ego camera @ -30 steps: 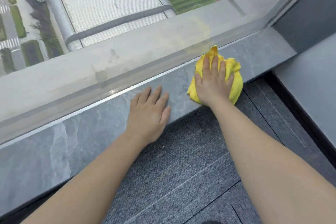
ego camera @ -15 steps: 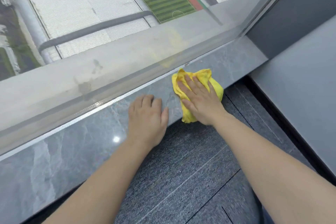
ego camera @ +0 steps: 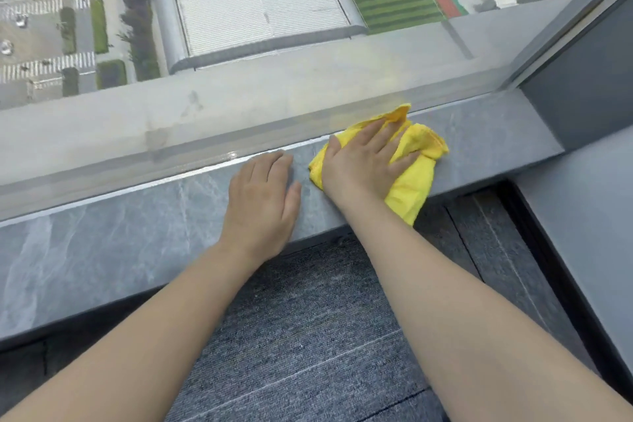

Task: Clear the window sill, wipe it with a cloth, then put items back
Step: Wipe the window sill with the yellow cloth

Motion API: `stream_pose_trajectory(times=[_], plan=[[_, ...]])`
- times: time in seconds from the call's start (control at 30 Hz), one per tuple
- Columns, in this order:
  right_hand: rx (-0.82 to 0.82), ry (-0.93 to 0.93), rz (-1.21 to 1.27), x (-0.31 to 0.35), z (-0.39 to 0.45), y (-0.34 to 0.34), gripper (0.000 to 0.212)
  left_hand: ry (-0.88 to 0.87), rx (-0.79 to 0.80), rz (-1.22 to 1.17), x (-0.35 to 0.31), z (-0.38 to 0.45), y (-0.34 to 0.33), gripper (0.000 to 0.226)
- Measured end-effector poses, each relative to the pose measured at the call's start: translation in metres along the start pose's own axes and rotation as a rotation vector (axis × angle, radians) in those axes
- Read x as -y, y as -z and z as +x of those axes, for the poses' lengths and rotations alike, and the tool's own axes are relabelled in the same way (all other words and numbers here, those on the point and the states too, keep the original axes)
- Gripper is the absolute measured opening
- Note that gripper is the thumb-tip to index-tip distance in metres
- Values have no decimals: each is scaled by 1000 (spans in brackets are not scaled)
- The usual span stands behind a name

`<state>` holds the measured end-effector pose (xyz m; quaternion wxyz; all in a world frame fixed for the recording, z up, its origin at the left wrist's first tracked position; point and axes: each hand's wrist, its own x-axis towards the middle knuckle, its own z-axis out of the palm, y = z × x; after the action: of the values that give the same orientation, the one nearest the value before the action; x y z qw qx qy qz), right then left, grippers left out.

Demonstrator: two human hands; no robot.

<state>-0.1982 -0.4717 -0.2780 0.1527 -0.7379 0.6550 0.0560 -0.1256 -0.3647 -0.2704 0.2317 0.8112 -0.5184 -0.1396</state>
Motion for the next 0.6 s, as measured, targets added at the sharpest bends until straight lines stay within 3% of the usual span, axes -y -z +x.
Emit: stream_pose_trajectory(times=[0.23, 0.3, 0.43, 0.6], plan=[[38, 720, -223, -68, -7, 5, 77, 23, 1, 51, -16, 2, -8, 61], [46, 850, -247, -87, 4, 9, 72, 6, 3, 64, -25, 5, -12, 59], [-4, 838, -250, -113, 25, 21, 71, -33, 14, 96, -41, 8, -19, 57], [-5, 544, -227, -138, 53, 36, 59, -100, 34, 117, -53, 7, -26, 53]])
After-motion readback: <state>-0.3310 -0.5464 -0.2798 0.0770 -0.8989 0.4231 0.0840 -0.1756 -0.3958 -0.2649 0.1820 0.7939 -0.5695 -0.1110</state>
